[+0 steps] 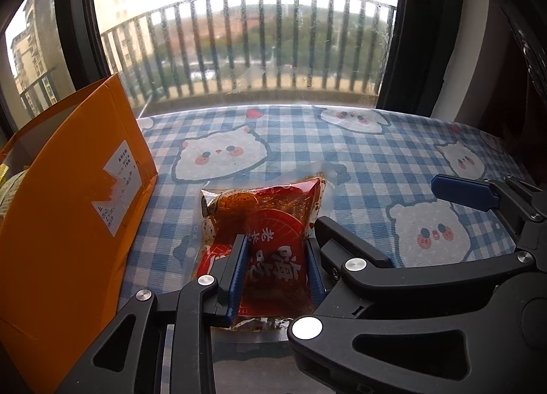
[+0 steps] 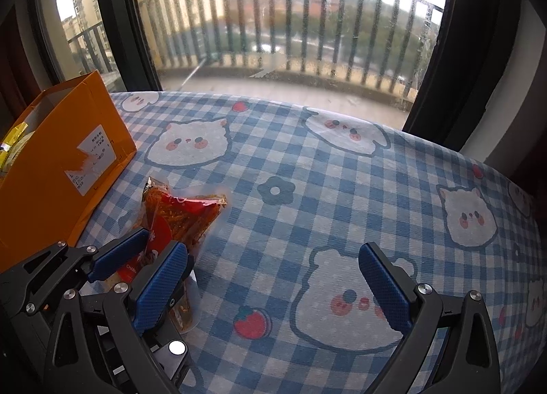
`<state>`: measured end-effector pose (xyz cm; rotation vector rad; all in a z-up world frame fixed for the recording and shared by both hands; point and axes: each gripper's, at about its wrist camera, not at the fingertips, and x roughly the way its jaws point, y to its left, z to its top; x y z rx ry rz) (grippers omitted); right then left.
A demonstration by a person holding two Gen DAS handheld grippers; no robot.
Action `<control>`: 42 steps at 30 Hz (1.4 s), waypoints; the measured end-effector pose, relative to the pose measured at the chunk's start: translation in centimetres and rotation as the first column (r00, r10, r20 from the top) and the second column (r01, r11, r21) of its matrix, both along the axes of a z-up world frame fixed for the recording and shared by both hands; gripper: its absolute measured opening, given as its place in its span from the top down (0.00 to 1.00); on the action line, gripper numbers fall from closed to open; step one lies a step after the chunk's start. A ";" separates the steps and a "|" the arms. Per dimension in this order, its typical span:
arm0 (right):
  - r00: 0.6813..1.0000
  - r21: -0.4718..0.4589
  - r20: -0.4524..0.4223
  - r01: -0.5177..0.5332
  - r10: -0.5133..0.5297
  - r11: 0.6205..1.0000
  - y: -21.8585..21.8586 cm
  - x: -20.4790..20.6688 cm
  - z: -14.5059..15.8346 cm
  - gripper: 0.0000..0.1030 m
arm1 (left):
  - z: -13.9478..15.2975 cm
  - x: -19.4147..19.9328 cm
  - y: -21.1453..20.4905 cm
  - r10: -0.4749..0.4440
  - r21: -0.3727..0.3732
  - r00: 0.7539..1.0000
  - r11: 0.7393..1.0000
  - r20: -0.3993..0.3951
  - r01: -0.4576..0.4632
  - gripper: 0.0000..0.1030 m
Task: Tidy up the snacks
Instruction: 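Lift the red packet with the left tool and carry it over the box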
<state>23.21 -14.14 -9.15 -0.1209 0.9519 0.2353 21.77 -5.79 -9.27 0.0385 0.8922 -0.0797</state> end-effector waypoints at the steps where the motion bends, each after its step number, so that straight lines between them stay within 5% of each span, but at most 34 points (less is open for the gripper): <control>1: 1.000 0.005 0.003 -0.003 0.003 1.000 0.1 0.0 0.1 0.01 | 0.2 -0.1 0.0 0.000 0.000 1.000 1.000 0.005 0.000 0.70; 20: 0.991 -0.007 0.136 0.008 -0.007 1.000 0.4 -3.4 6.4 0.01 | 6.3 -3.8 0.4 -0.024 -0.028 0.989 0.999 0.145 0.029 0.73; 42: 0.939 0.083 0.345 -0.009 -0.020 0.997 3.3 -11.0 13.4 0.01 | 11.4 -10.0 3.8 -0.012 -0.016 0.942 1.000 0.334 0.019 0.73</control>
